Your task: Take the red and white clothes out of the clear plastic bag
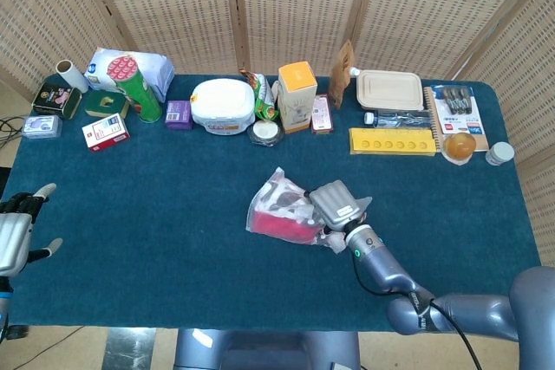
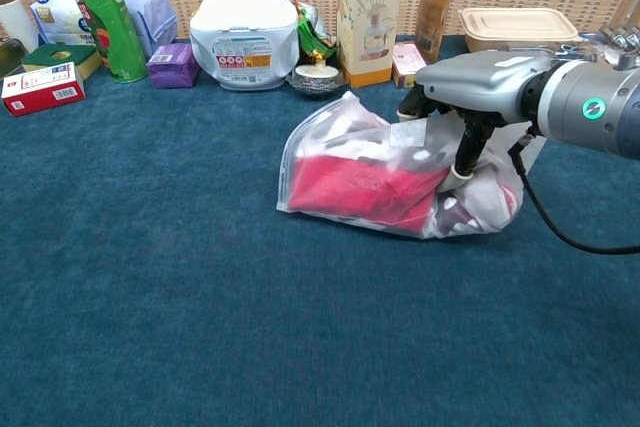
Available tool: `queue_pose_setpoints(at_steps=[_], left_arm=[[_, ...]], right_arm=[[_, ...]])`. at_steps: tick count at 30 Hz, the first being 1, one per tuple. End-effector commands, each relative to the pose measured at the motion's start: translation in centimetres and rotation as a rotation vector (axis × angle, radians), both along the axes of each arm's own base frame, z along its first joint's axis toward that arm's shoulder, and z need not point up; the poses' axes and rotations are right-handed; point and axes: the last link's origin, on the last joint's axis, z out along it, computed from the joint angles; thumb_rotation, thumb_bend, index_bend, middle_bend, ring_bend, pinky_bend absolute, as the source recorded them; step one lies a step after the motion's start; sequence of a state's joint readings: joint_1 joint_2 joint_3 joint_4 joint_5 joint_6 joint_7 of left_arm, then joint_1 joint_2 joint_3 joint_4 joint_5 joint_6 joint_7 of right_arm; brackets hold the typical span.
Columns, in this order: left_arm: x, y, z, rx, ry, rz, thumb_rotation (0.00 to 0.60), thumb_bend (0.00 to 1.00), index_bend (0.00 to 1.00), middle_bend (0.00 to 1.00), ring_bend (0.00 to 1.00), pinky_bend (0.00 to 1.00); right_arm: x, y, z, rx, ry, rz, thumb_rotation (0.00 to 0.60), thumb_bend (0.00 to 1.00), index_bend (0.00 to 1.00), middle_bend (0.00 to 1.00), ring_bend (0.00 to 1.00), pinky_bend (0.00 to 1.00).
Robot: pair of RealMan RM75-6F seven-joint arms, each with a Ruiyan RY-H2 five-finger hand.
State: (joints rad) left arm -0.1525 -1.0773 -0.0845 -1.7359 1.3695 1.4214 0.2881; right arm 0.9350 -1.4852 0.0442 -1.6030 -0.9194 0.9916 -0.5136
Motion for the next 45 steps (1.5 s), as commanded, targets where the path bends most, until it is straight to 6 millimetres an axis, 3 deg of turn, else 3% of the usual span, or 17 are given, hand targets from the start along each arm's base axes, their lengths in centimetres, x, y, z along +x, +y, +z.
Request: queue_pose_setpoints(at_steps=[1,12,19,30,45], left_arm=[[0.0,0.3,-0.2,-0.015,0.013,0.017,0.580,0.16,0.16,0.33,0.24,0.37],[1.1,2.7,-1.2,-0.131,0.086,0.002,0.576,0.16,0.16,0.33,0.25,0.40],[3.2,4.9,-2.9,-0.224,0.084,-0.062,0.575,0.16,0.19,0.34,0.30,0.41],[6.3,8.3,-6.8,-0.404,-0.081,-0.119,0.571,0.16,0.24,0.61,0.55,0.60],[10.4,10.6,-9.5,-0.628,-0.271,-0.094,0.569,0.19,0.28,0.76,0.72,0.76]], right_arm=[[-0.4,-0.1,0.4,0.021,-0.046,0.008,0.600,0.28,0.58,0.64,0.77,0.63],[-1.2,0.1,2.2,0.171,-0.129,-0.001,0.600,0.28,0.59,0.65,0.78,0.63],[-1.0,1.1,2.9,0.247,-0.204,-0.009,0.600,0.28,0.60,0.66,0.78,0.63],[0.0,2.6,3.6,0.343,-0.320,-0.009,0.600,0.28,0.60,0.66,0.79,0.64],[1.0,2.7,3.5,0.424,-0.408,-0.038,0.600,0.28,0.60,0.66,0.81,0.66]])
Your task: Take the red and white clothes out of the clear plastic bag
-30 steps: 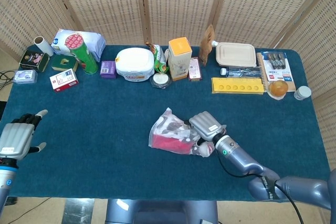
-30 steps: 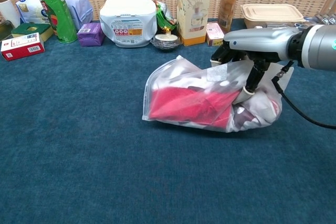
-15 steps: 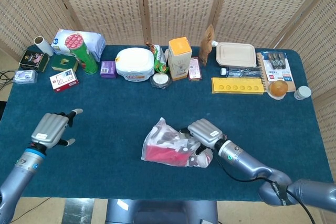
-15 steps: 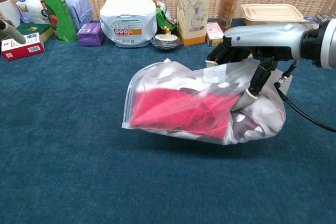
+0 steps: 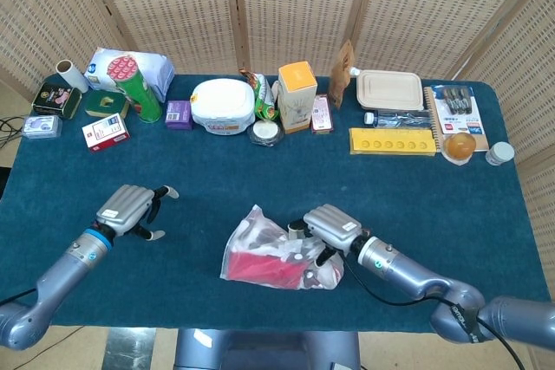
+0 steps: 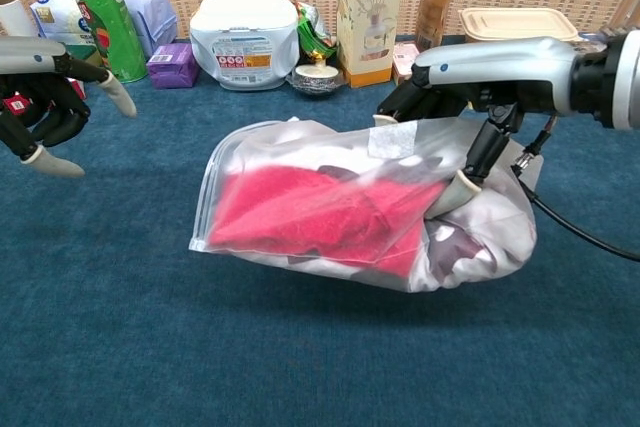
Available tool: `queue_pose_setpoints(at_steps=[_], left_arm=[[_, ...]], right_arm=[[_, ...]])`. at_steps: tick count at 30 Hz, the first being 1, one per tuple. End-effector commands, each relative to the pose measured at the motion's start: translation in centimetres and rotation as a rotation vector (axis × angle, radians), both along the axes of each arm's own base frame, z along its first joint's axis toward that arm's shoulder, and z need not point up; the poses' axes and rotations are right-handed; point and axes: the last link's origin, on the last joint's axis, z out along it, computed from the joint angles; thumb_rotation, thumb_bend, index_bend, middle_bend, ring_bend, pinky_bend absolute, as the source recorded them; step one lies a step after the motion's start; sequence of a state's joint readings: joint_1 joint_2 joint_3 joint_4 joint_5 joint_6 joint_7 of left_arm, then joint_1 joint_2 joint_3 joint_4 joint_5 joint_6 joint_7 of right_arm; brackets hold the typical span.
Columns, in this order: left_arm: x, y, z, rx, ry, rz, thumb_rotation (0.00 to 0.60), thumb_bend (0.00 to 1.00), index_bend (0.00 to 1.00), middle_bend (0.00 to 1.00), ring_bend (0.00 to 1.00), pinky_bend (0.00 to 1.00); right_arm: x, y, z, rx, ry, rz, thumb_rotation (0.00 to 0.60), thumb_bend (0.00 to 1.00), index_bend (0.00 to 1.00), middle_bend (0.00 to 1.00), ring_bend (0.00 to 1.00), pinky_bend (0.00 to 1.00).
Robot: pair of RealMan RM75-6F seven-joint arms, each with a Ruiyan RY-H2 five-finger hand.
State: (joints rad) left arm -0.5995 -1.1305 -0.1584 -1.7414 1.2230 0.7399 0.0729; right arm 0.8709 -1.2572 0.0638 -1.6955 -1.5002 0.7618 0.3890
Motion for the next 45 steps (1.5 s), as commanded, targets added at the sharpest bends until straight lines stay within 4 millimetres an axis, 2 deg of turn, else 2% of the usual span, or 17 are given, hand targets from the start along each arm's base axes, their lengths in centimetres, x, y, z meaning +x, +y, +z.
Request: queue_pose_setpoints(at_steps=[1,6,17,19,21,23,29,45], left_arm=[[1.7,0.5,-0.3,-0.056,-0.027,-0.003,0.569,0.19,0.28,0.79,0.75,0.78],[3.1,1.2,-0.5,-0.073,0.010,-0.052,0.567,0.19,0.30,0.93,0.89,0.90],[5.2,1.8,-2.1,-0.151,0.044,-0.050,0.572,0.19,0.30,0.95,0.92,0.92],[5.4,1.8,-2.4,-0.159,0.043,-0.047,0.538,0.18,0.30,0.95,0.92,0.92],[5.6,1.8,-2.7,-0.171,0.031,-0.033,0.442,0.18,0.30,0.95,0.92,0.92],[6.0,1.9,-2.9,-0.185,0.012,-0.016,0.417,0.19,0.30,0.95,0.92,0.92],[7.0,2.0,-3.3,-0.214,-0.040,0.008,0.418,0.25,0.30,0.95,0.92,0.92],[8.7,1.2,-4.6,-0.281,-0.144,0.007,0.427,0.25,0.30,0.95,0.92,0.92]], right_arm=[[0.2,-0.2,-0.2,0.010,-0.009,-0.012,0.600,0.28,0.60,0.66,0.81,0.66],[0.3,-0.5,-0.5,0.025,-0.020,-0.032,0.600,0.28,0.60,0.66,0.81,0.66],[0.4,-0.3,-0.2,0.053,-0.060,-0.054,0.600,0.28,0.60,0.66,0.82,0.66],[0.4,-0.3,-0.2,0.058,-0.064,-0.054,0.600,0.28,0.60,0.66,0.82,0.66],[0.4,-0.2,-0.2,0.059,-0.065,-0.052,0.600,0.28,0.60,0.66,0.82,0.66],[0.5,-0.2,-0.1,0.062,-0.068,-0.051,0.600,0.28,0.60,0.66,0.82,0.66],[0.5,-0.1,-0.2,0.070,-0.071,-0.051,0.600,0.28,0.60,0.66,0.82,0.66],[1.2,0.0,-0.7,0.103,-0.102,-0.064,0.600,0.28,0.60,0.66,0.83,0.67]])
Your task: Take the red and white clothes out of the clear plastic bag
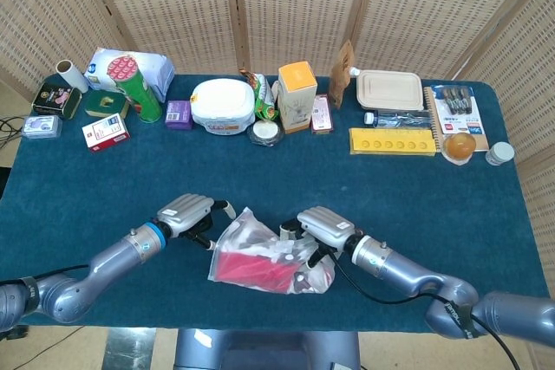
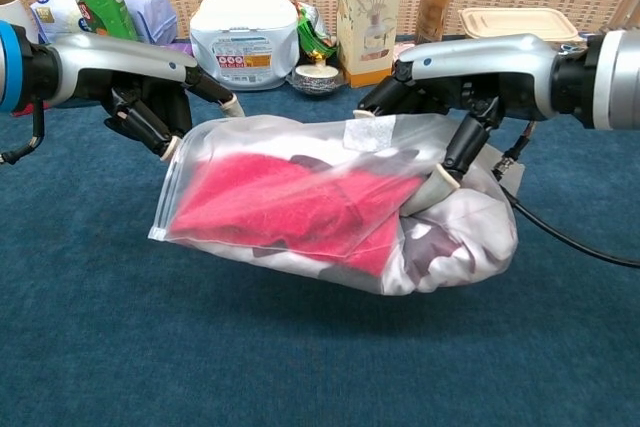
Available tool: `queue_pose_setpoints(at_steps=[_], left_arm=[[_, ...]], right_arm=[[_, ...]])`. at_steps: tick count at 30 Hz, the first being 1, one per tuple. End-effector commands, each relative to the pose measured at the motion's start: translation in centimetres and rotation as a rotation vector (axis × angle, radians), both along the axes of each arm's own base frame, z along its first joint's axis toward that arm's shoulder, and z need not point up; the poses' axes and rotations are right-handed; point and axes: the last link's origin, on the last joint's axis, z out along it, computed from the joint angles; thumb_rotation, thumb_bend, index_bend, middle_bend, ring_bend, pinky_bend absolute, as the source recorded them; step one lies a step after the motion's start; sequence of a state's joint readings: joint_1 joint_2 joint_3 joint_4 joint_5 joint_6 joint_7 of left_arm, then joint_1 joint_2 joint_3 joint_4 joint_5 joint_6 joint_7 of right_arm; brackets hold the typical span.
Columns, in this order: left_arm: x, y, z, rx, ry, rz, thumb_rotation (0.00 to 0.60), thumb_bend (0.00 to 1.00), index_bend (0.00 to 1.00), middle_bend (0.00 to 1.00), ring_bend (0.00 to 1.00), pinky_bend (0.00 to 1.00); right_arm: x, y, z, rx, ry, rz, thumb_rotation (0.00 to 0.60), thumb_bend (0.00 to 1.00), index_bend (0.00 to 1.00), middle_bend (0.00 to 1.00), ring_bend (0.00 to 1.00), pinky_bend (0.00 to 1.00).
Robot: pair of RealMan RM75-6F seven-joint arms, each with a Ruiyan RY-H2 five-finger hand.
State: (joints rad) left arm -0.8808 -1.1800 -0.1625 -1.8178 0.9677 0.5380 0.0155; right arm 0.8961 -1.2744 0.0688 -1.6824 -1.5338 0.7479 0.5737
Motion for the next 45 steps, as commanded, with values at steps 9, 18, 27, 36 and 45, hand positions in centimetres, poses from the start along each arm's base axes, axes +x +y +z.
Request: queue_pose_setpoints(at_steps=[9,18,27,36,45], left_arm=[[0.5,-0.2,-1.7,-0.014,-0.044,-0.017,0.415,0.27,0.36,0.95,0.92,0.92],[0.3,0.4,-2.7,0.035,-0.091,0.004,0.538,0.42,0.61,0.96,0.92,0.92],[-0.2,0.6,-2.4,0.054,-0.131,0.050,0.600,0.44,0.67,0.98,0.93,0.92],[-0.7,0.6,-1.3,0.073,-0.142,0.059,0.600,0.44,0.68,0.98,0.93,0.92],[-1.7,0.6,0.0,0.093,-0.141,0.079,0.600,0.43,0.68,0.98,0.93,0.92]], right_arm=[[0.7,0.2,-0.3,0.033,-0.027,-0.002,0.600,0.28,0.60,0.66,0.84,0.68],[0.9,0.2,-0.1,0.054,-0.056,-0.022,0.600,0.28,0.60,0.66,0.84,0.68],[0.3,-0.5,0.3,0.052,-0.074,-0.061,0.600,0.28,0.61,0.66,0.84,0.68],[-0.4,-1.0,0.7,0.042,-0.082,-0.080,0.600,0.28,0.60,0.66,0.84,0.68],[-1.6,-1.7,1.3,0.010,-0.066,-0.103,0.600,0.28,0.61,0.66,0.84,0.68]])
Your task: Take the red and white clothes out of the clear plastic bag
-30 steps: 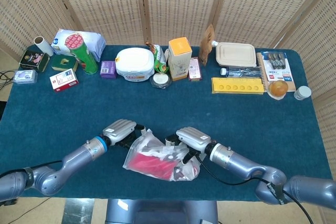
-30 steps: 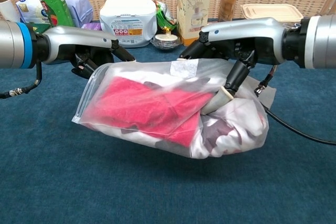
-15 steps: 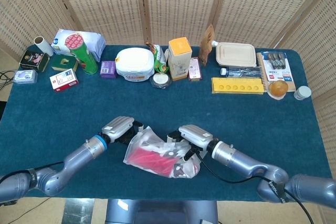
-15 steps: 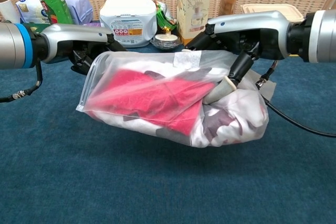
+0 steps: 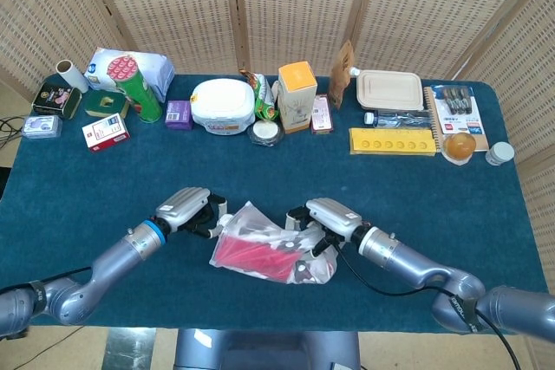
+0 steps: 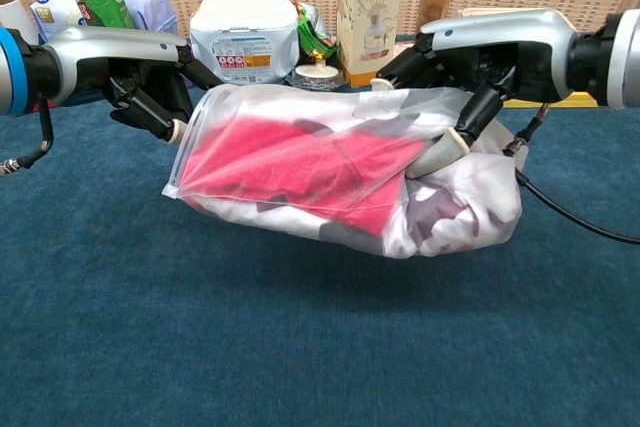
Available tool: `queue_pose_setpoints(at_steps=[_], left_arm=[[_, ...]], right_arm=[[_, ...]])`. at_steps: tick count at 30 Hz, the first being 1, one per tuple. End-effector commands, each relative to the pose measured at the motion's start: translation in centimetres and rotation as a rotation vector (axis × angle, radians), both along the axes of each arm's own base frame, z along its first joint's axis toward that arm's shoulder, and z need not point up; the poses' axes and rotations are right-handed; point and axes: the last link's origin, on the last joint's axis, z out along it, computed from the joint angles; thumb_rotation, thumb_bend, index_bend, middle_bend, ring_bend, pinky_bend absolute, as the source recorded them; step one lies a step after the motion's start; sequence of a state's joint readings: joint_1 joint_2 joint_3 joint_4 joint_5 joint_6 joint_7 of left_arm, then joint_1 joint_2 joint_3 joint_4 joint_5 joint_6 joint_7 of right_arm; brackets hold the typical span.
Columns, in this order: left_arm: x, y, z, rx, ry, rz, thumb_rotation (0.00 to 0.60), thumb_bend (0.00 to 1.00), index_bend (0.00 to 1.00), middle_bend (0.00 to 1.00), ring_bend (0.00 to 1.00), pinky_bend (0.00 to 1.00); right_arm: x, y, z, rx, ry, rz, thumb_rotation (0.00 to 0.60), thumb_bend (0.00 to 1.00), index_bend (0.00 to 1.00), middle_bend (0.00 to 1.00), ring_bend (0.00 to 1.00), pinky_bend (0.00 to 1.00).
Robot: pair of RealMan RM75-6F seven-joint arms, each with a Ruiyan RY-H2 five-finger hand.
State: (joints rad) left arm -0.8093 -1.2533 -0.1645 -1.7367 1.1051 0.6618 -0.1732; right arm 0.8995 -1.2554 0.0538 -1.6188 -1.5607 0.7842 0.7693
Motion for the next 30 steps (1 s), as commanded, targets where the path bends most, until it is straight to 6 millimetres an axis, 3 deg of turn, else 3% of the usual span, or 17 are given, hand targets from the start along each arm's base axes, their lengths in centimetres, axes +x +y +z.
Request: queue_pose_setpoints(at_steps=[1,8,15,19,24,30], left_arm=[[-0.6,-0.1,0.6,0.007,0.006,0.009,0.600,0.43,0.68,0.98,0.93,0.92],[-2.1,-0.4,1.8,0.018,0.023,0.028,0.600,0.43,0.68,0.98,0.93,0.92],[-3.3,-0.4,2.3,0.031,0.032,0.055,0.600,0.43,0.68,0.98,0.93,0.92],[-3.5,-0.3,2.5,0.066,0.045,0.027,0.599,0.34,0.67,0.98,0.93,0.92],[-3.4,-0.2,2.4,0.078,0.056,0.006,0.596,0.20,0.48,0.98,0.93,0.92],[-2.8,-0.6,1.1,0.041,0.060,-0.012,0.600,0.17,0.44,0.98,0.93,0.92]], right_arm=[[-0.5,-0.2,0.1,-0.009,0.015,-0.008,0.600,0.28,0.61,0.66,0.84,0.68],[-1.7,-0.5,-0.2,-0.023,0.053,-0.021,0.600,0.28,0.60,0.66,0.84,0.68],[-1.5,-0.4,-0.5,-0.015,0.049,-0.016,0.600,0.28,0.61,0.66,0.84,0.68],[-1.1,-0.2,-0.2,-0.001,0.023,-0.022,0.600,0.28,0.61,0.66,0.84,0.68],[-0.9,-0.1,0.3,0.014,-0.003,-0.029,0.600,0.28,0.61,0.66,0.84,0.68],[-0.7,0.1,0.4,0.032,-0.017,-0.032,0.600,0.28,0.60,0.66,0.84,0.68]])
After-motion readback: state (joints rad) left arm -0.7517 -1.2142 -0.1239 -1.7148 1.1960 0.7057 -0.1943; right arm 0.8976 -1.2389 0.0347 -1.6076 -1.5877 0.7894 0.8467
